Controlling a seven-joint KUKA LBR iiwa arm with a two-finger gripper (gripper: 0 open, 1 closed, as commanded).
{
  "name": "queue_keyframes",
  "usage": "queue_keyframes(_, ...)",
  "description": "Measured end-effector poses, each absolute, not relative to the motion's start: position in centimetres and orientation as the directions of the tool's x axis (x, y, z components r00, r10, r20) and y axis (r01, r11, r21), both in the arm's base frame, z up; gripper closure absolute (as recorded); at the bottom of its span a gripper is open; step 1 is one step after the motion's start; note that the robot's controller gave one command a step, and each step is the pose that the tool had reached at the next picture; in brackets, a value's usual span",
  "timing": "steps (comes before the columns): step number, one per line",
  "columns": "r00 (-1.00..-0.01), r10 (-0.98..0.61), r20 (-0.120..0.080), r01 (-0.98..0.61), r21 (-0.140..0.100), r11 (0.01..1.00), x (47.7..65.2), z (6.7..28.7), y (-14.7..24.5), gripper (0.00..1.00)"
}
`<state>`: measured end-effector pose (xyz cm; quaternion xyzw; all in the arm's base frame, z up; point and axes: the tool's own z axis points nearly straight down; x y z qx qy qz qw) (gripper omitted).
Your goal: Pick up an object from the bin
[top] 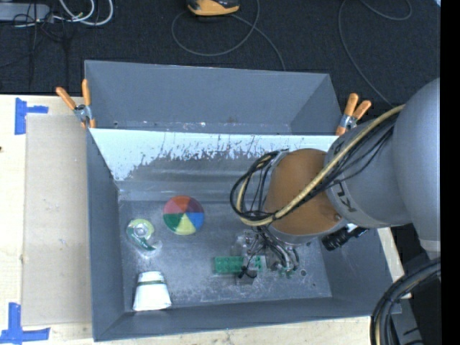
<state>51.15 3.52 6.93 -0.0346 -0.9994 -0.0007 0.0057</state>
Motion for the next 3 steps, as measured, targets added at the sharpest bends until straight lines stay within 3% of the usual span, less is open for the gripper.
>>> queue_keyframes(3, -0.998, 0.069, 0.013, 0.069, 0.001, 0.998, 51.09, 7.75, 3.52, 1.00)
